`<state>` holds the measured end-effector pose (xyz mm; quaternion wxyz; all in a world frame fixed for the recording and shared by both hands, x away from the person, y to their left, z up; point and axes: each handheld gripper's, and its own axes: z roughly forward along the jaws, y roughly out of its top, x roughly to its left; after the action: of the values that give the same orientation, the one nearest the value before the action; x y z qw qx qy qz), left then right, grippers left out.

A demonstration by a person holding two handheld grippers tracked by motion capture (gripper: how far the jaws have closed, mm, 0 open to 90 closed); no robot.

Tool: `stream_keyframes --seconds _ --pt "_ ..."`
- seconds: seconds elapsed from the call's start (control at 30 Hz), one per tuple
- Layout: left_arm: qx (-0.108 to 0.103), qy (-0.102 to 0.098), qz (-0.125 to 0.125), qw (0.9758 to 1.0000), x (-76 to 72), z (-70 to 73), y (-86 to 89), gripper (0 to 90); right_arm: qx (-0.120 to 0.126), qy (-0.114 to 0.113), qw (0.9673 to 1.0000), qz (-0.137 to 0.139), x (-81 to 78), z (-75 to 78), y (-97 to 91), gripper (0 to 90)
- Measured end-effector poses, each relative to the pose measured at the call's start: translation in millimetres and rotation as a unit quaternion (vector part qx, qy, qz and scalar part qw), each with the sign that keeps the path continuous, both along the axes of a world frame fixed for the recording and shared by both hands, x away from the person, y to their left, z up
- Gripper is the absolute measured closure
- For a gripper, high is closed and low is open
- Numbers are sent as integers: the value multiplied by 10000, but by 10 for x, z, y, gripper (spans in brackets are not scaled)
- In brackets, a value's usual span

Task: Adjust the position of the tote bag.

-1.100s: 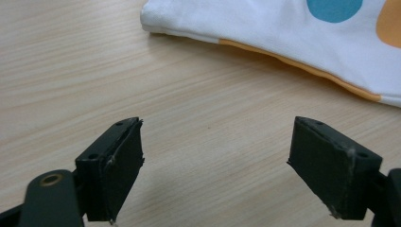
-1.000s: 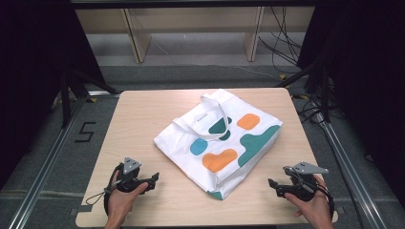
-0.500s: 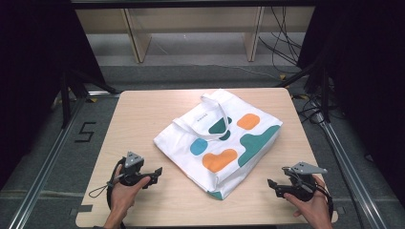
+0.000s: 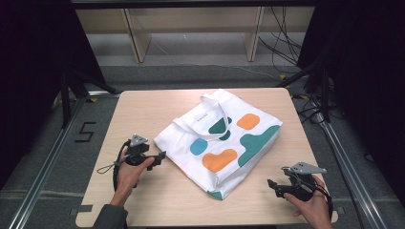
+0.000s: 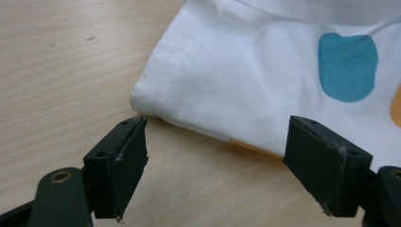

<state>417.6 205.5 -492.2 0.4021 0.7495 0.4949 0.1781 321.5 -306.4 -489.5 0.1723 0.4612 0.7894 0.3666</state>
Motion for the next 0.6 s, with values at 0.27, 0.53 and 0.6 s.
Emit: stream_keyframes --seconds 0.27,0.53,0.6 --pt "-206 168 -144 9995 362 35 44 214 -45 12 10000 29 -3 -4 8 232" --pt "-501 285 -129 9983 595 -15 44 214 -96 65 9999 -48 2 -20 -2 234" --pt "-413 361 -173 9983 631 -47 32 218 -66 94 9999 -24 7 -23 1 234"
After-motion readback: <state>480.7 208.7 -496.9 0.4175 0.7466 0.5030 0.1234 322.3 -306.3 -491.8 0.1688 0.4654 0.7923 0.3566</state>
